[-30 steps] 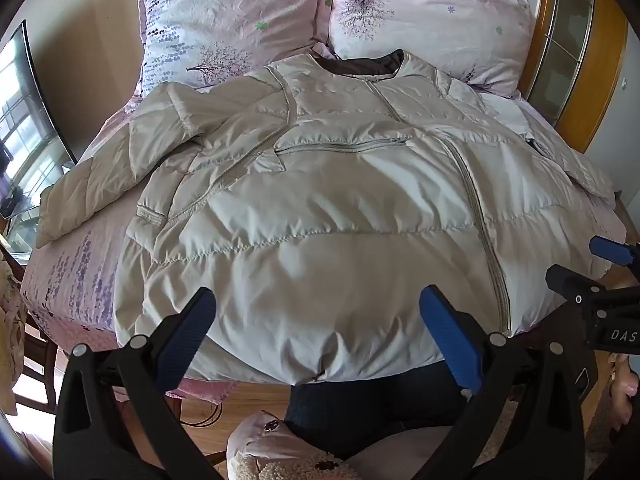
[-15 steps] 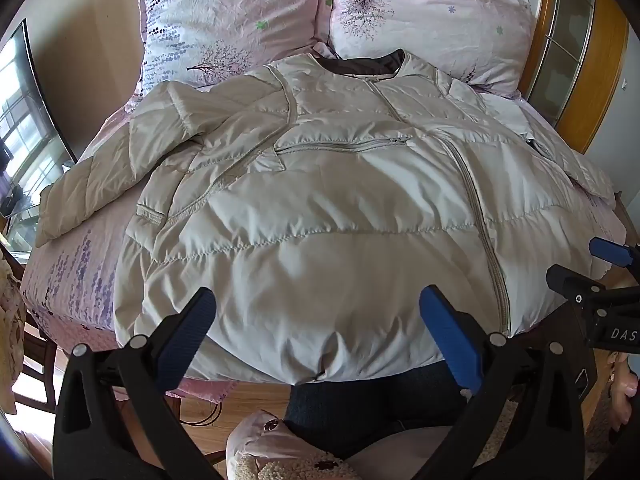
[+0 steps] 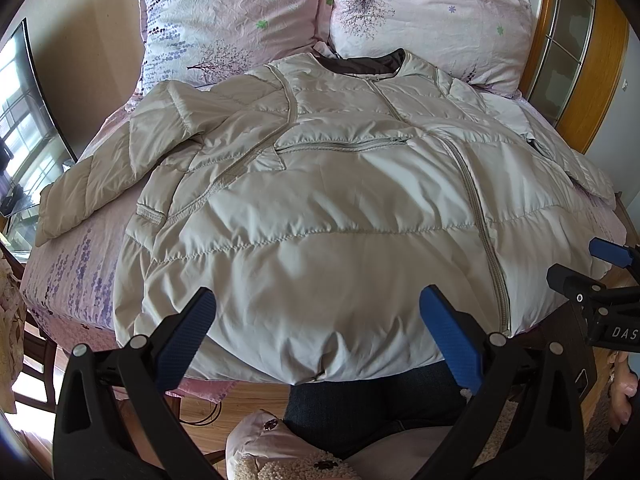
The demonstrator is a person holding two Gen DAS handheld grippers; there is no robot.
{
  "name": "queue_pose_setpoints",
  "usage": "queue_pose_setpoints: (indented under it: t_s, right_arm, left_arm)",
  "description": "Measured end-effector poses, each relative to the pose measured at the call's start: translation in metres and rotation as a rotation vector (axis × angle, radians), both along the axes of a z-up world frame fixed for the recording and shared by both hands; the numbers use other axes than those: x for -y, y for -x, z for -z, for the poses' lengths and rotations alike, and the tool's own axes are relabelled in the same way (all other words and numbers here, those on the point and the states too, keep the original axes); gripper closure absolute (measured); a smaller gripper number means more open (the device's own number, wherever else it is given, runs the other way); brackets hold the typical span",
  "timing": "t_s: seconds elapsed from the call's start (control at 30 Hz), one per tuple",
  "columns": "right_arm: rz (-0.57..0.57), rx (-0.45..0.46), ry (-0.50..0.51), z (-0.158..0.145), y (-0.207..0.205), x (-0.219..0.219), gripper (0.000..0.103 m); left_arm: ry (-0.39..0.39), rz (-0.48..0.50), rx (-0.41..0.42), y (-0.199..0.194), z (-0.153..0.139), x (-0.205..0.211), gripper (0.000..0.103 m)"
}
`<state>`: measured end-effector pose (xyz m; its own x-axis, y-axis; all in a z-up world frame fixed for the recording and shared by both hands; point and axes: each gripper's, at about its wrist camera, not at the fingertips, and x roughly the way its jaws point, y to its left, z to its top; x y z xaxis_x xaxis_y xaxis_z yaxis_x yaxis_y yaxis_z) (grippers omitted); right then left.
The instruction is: Fold large clothes
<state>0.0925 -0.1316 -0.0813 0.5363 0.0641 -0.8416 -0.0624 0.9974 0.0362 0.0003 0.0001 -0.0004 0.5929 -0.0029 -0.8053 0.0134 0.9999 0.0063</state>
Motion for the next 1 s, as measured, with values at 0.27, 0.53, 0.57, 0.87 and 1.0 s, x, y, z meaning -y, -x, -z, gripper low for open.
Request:
queue_pose_setpoints:
  t_s: [0.27,0.53,0.57,0.87,1.0]
  right_arm:
    - [0.000,0.000,-0.003,0.0001,0.0005,0.0002,0.001]
    - [0.001,0.000,-0.007,0.0017,0.0002,-0.0009,0.001]
    - [0.001,0.000,-0.006,0.0018,0.0002,-0.0011,0.001]
    - [0.001,-0.001,-0.009,0.0018,0.0002,-0.0002,0.001]
    - [0.001,-0.001,-0.010,0.0018,0.0002,-0.0001,0.001]
  left_arm:
    - [0.000,0.000,0.000,0.0000,0.0000,0.0000,0.002]
    - [0.000,0.001,-0.001,0.0000,0.0000,0.0000,0.002]
    - [0.000,0.001,-0.001,0.0000,0.0001,0.0000,0.002]
    - [0.001,0.000,-0.002,0.0000,0.0000,0.0000,0.002]
    - [0.001,0.000,-0.002,0.0000,0.0001,0.0000,0.002]
